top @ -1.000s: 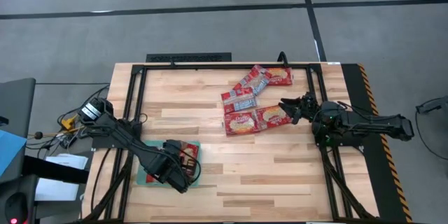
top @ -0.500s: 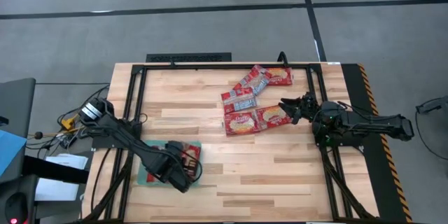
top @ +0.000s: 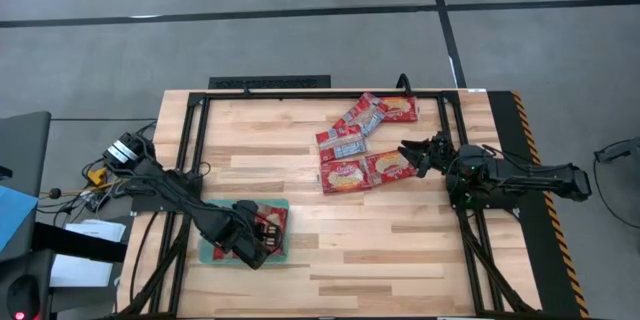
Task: Sort popcorn bags into baskets
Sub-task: Put the red popcorn pack into the green bin
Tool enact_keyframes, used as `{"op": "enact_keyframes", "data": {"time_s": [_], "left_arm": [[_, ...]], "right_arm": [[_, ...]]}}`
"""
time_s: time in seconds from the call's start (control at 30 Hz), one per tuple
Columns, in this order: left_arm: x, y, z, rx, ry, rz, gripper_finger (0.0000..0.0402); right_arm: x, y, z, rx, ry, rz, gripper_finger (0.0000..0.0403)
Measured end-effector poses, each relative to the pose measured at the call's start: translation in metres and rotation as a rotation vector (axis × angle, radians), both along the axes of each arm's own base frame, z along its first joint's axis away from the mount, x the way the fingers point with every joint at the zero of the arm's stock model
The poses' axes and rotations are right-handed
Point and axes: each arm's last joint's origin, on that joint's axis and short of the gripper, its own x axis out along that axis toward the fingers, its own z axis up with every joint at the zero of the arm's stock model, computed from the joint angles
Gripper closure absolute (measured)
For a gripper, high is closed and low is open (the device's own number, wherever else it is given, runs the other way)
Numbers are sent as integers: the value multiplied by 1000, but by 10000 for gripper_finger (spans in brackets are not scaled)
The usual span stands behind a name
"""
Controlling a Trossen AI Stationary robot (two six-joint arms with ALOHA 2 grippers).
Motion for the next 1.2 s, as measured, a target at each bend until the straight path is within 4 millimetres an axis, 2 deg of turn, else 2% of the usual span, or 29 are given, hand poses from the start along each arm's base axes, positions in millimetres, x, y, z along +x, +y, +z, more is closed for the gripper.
{"op": "enact_keyframes", "data": {"time_s": [0.2, 0.37, 0.5, 0.63, 0.73, 0.87, 1.0, 1.2], "left_arm": [[7, 3, 1, -50, -10, -13, 283], [9, 15, 7, -80, 20, -40, 217], [1, 32, 24, -78, 43, -42, 180], [-7, 55, 52, -83, -55, -23, 164], [-9, 82, 70, 0, -133, -34, 163], [1, 129, 76, 145, -123, -147, 163], [26, 183, 72, 275, -163, -308, 162], [59, 261, 50, 452, -253, -480, 162]], "right_arm": [[0, 0, 0, -6, 3, 1, 154], [0, 0, 0, -8, 4, 1, 154], [0, 0, 0, -8, 4, 1, 154], [0, 0, 0, -10, 5, 1, 154], [0, 0, 0, -10, 5, -1, 154], [0, 0, 0, -11, 5, -7, 154], [0, 0, 0, -10, 5, -8, 154], [0, 0, 0, -10, 5, -9, 154]]}}
